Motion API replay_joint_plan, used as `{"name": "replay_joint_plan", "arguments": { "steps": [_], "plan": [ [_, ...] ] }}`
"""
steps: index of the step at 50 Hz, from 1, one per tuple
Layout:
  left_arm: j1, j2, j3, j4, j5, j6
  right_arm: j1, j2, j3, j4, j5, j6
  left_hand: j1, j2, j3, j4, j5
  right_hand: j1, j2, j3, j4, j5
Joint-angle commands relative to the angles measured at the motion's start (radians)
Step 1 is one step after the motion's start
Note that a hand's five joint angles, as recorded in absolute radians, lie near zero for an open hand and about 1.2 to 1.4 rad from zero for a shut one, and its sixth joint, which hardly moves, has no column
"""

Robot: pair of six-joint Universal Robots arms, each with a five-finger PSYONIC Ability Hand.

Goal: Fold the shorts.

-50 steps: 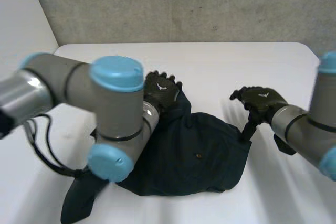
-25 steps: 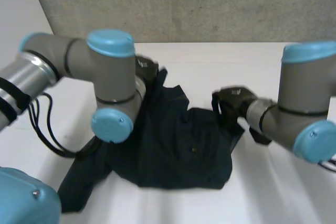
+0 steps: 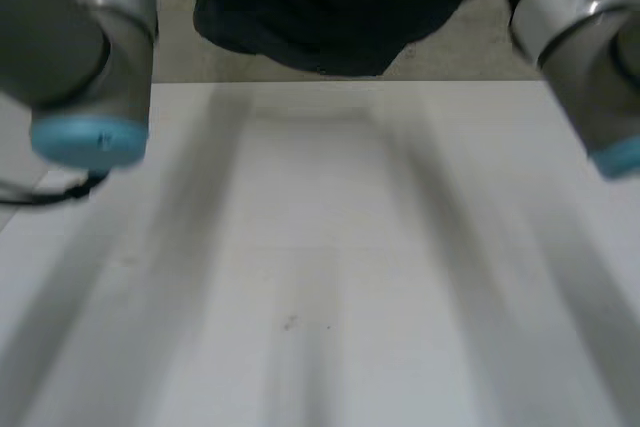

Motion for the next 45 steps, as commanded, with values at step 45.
{"name": "replay_joint_plan", "arguments": {
  "steps": [45],
  "plan": [
    [0.05,0.207,-1.0,0.071,0.257,0.453,0.097,0.202,0.432,0.161,0.036,-0.121,-0.626,-0.691,-0.686,-0.691,-0.645,-0.613,-0.807,-0.811,-0.822,-0.793]
  ]
}}
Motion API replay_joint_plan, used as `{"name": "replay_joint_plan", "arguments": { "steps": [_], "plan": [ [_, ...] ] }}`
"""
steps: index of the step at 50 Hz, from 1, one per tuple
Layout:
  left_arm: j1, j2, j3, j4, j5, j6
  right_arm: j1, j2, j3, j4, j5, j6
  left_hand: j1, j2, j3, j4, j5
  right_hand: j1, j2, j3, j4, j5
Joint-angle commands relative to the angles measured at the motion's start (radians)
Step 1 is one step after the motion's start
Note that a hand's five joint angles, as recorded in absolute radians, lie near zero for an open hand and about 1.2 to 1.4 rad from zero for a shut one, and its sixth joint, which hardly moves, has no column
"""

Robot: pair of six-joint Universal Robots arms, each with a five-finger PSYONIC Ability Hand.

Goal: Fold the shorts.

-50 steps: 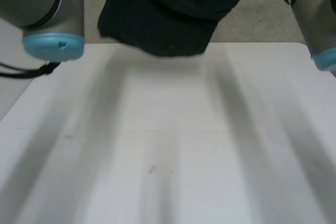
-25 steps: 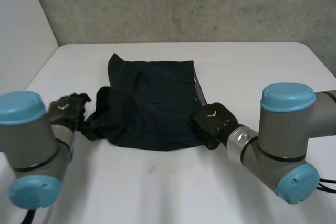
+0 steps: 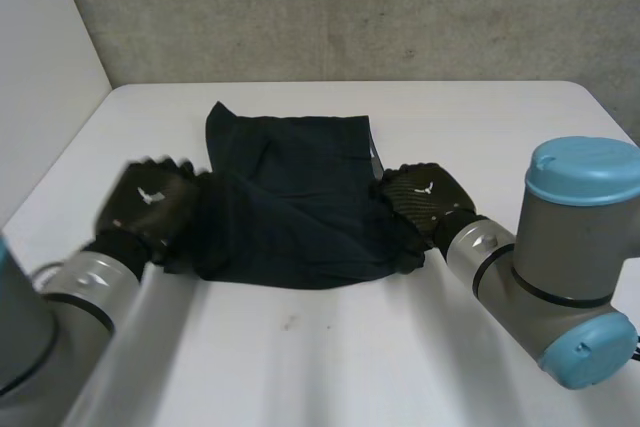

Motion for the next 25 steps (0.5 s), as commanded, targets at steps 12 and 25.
{"name": "replay_joint_plan", "arguments": {
  "steps": [12,25],
  "plan": [
    [-0.068,-0.26,0.086,0.186,-0.169,0.122,0.007,0.263,-0.173,0.073,-0.006,-0.026,0.127,0.134,0.135,0.132,0.13,0.146,0.089,0.113,0.118,0.113],
    [-0.056,-0.374,0.126,0.306,-0.171,0.265,0.008,0.31,-0.235,0.044,-0.001,-0.025,0.487,0.494,0.495,0.492,0.491,0.511,0.455,0.479,0.483,0.479]
  ]
}}
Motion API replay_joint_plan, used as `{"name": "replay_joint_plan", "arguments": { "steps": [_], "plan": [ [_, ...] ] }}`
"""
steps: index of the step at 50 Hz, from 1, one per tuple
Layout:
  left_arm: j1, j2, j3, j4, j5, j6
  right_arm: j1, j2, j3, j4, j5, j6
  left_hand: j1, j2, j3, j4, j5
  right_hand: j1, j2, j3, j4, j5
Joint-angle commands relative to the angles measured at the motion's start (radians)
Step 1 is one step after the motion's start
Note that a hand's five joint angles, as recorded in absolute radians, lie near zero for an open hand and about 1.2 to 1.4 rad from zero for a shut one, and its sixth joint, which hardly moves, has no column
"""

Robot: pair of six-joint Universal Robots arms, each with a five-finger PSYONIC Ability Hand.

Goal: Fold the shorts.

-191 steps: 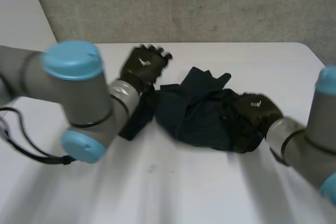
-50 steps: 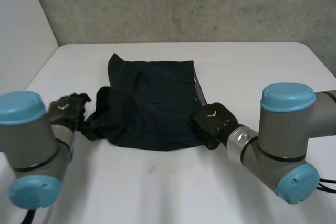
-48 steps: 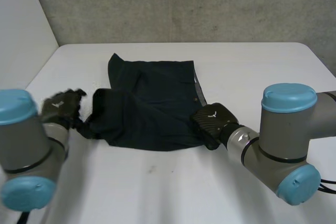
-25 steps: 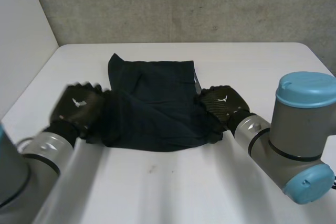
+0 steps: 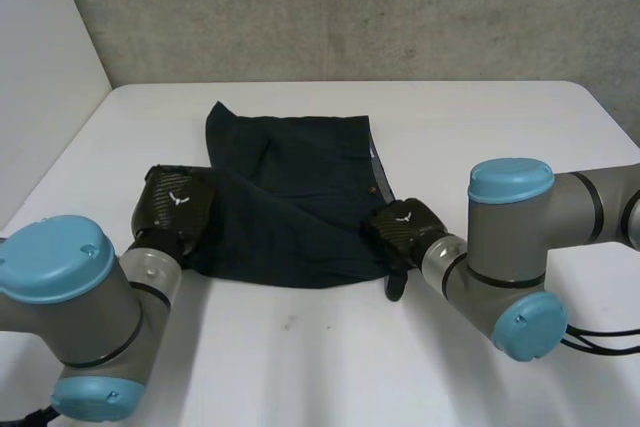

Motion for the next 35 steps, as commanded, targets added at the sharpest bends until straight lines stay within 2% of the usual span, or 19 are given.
{"name": "replay_joint_plan", "arguments": {
  "steps": [1,2,4,5,8,19,23,27,28,31,32,35],
  "plan": [
    [0.011,-0.056,0.019,0.028,0.005,0.13,0.0,0.013,-0.028,-0.023,0.001,0.002,0.388,0.392,0.396,0.389,0.39,0.504,0.529,0.44,0.438,0.475],
    [0.026,-0.057,0.019,0.028,0.008,0.154,0.0,0.011,-0.032,-0.031,0.001,0.002,0.592,0.597,0.6,0.593,0.594,0.719,0.745,0.656,0.654,0.691],
    [0.037,-0.059,0.017,0.029,0.009,0.17,-0.001,0.007,-0.04,-0.038,0.003,0.004,0.737,0.742,0.745,0.739,0.739,1.001,1.026,0.938,0.935,0.973],
    [0.048,-0.053,0.017,0.028,0.011,0.179,-0.001,0.002,-0.045,-0.04,0.004,0.008,0.836,0.841,0.844,0.838,0.839,1.002,1.028,0.939,0.937,0.974],
    [0.051,-0.038,0.017,0.026,0.012,0.182,-0.001,-0.025,-0.057,-0.035,0.007,0.005,0.837,0.842,0.845,0.839,0.84,1.002,1.028,0.939,0.937,0.974],
    [0.054,0.255,-0.025,-0.027,0.037,0.115,-0.012,-0.185,-0.046,0.012,-0.005,-0.002,0.837,0.842,0.845,0.839,0.84,1.002,1.028,0.939,0.937,0.974],
    [0.056,0.349,-0.055,-0.137,0.042,0.026,-0.013,-0.225,-0.042,0.131,-0.008,-0.073,0.837,0.842,0.845,0.839,0.84,1.002,1.028,0.939,0.937,0.974],
    [0.057,0.398,-0.084,-0.323,0.051,-0.047,-0.015,-0.24,-0.014,0.305,-0.011,-0.238,0.837,0.842,0.845,0.839,0.84,1.002,1.028,0.939,0.937,0.974],
    [0.056,0.412,-0.093,-0.414,0.058,-0.065,-0.013,-0.251,0.006,0.36,-0.011,-0.299,0.837,0.842,0.845,0.839,0.84,1.002,1.028,0.939,0.937,0.974],
    [0.057,0.432,-0.101,-0.551,0.063,-0.08,-0.013,-0.279,0.029,0.435,-0.007,-0.373,0.837,0.842,0.845,0.839,0.84,1.002,1.028,0.939,0.937,0.974],
    [0.057,0.44,-0.108,-0.634,0.065,-0.083,-0.012,-0.3,0.044,0.478,0.0,-0.409,0.837,0.842,0.845,0.839,0.84,1.002,1.028,0.939,0.937,0.974],
    [0.054,0.441,-0.125,-0.73,0.068,-0.076,-0.01,-0.326,0.07,0.552,0.003,-0.458,0.837,0.842,0.845,0.839,0.84,1.002,1.028,0.939,0.937,0.974]
  ]
}}
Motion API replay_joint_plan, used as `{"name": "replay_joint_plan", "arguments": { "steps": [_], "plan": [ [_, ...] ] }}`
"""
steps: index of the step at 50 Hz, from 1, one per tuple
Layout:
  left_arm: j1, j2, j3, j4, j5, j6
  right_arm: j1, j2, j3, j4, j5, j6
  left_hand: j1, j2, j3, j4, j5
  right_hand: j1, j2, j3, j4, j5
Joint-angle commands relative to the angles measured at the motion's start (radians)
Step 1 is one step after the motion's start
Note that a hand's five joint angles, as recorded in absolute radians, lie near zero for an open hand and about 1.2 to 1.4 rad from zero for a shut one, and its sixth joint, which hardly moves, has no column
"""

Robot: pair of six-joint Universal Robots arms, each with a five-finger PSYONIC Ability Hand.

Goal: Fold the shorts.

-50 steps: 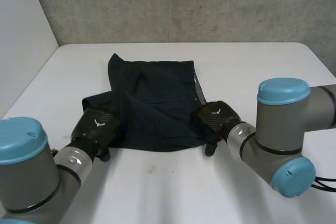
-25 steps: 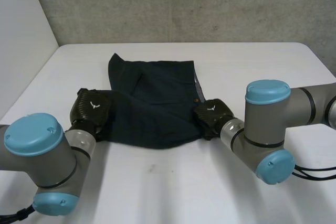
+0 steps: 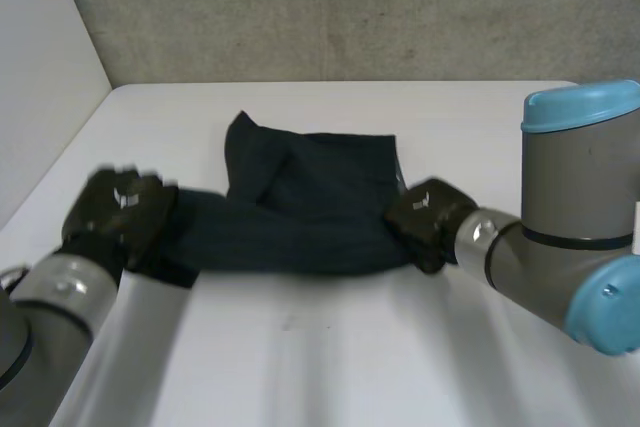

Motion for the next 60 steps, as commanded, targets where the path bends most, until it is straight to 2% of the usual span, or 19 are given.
{"name": "replay_joint_plan", "arguments": {
  "steps": [1,6,11,16,19,20,23,24,28,31,32,37,45,48,52,55,60],
  "plan": [
    [-0.004,0.021,-0.047,-0.336,0.007,-0.011,0.002,-0.062,0.065,0.201,0.003,-0.158,0.266,0.205,0.209,0.205,0.244,0.435,0.22,0.218,0.205,0.242],
    [0.002,0.005,-0.052,-0.298,0.007,-0.009,0.005,-0.059,0.077,0.21,-0.011,-0.158,0.266,0.205,0.209,0.205,0.244,0.435,0.22,0.218,0.205,0.242],
    [0.004,-0.056,0.026,-0.136,0.005,0.017,0.012,-0.035,0.03,0.197,0.0,-0.163,0.266,0.205,0.209,0.205,0.244,0.435,0.22,0.218,0.205,0.242],
    [-0.001,-0.201,0.229,0.089,-0.001,0.124,0.012,0.086,-0.229,0.086,0.055,-0.125,0.266,0.205,0.209,0.205,0.244,0.435,0.22,0.218,0.205,0.242],
    [-0.006,-0.265,0.378,0.174,-0.021,0.172,0.014,0.102,-0.367,0.022,0.101,-0.099,0.266,0.205,0.209,0.205,0.244,0.435,0.22,0.218,0.205,0.242],
    [-0.013,-0.294,0.482,0.224,-0.039,0.193,0.014,0.106,-0.465,-0.038,0.129,-0.085,0.266,0.205,0.209,0.205,0.244,0.435,0.22,0.218,0.205,0.242],
    [-0.032,-0.308,0.639,0.283,-0.076,0.204,0.014,0.1,-0.577,-0.16,0.143,-0.063,0.266,0.205,0.209,0.205,0.244,0.435,0.22,0.218,0.205,0.242],
    [-0.045,-0.308,0.734,0.31,-0.1,0.19,0.015,0.088,-0.625,-0.264,0.143,-0.04,0.266,0.205,0.209,0.205,0.244,0.435,0.22,0.218,0.205,0.242],
    [-0.07,-0.294,0.912,0.344,-0.151,0.119,0.012,0.01,-0.609,-0.539,0.146,0.048,0.266,0.205,0.209,0.205,0.244,0.435,0.22,0.218,0.205,0.242],
    [-0.072,-0.242,0.945,0.337,-0.179,0.042,0.011,-0.044,-0.556,-0.612,0.144,0.073,0.266,0.205,0.209,0.205,0.244,0.435,0.22,0.218,0.205,0.242],
    [-0.066,-0.205,0.934,0.331,-0.189,-0.015,0.006,-0.059,-0.515,-0.613,0.143,0.082,0.266,0.205,0.209,0.205,0.244,0.435,0.22,0.218,0.205,0.242],
    [-0.061,-0.136,0.813,0.306,-0.185,-0.115,0.015,-0.067,-0.403,-0.59,0.14,0.073,0.266,0.205,0.209,0.205,0.244,0.435,0.22,0.218,0.205,0.242],
    [-0.059,-0.116,0.458,0.3,-0.162,-0.12,0.008,-0.07,-0.185,-0.472,0.126,0.066,0.266,0.205,0.209,0.205,0.244,0.435,0.22,0.218,0.205,0.242],
    [-0.061,-0.117,0.293,0.309,-0.119,-0.123,0.011,-0.059,-0.087,-0.44,0.112,0.058,0.266,0.205,0.209,0.205,0.244,0.435,0.22,0.218,0.205,0.242],
    [-0.064,-0.145,0.094,0.327,-0.044,-0.127,0.008,-0.001,0.026,-0.302,0.111,0.014,0.266,0.205,0.209,0.205,0.244,0.435,0.22,0.218,0.205,0.242],
    [-0.072,-0.197,0.014,0.325,-0.009,-0.123,0.003,0.01,0.077,-0.236,0.101,0.006,0.266,0.205,0.209,0.205,0.244,0.435,0.22,0.218,0.205,0.242],
    [-0.081,-0.222,-0.043,0.286,-0.008,-0.115,0.005,0.005,0.137,-0.23,0.097,-0.005,0.266,0.205,0.209,0.205,0.244,0.435,0.22,0.218,0.205,0.242]
  ]
}}
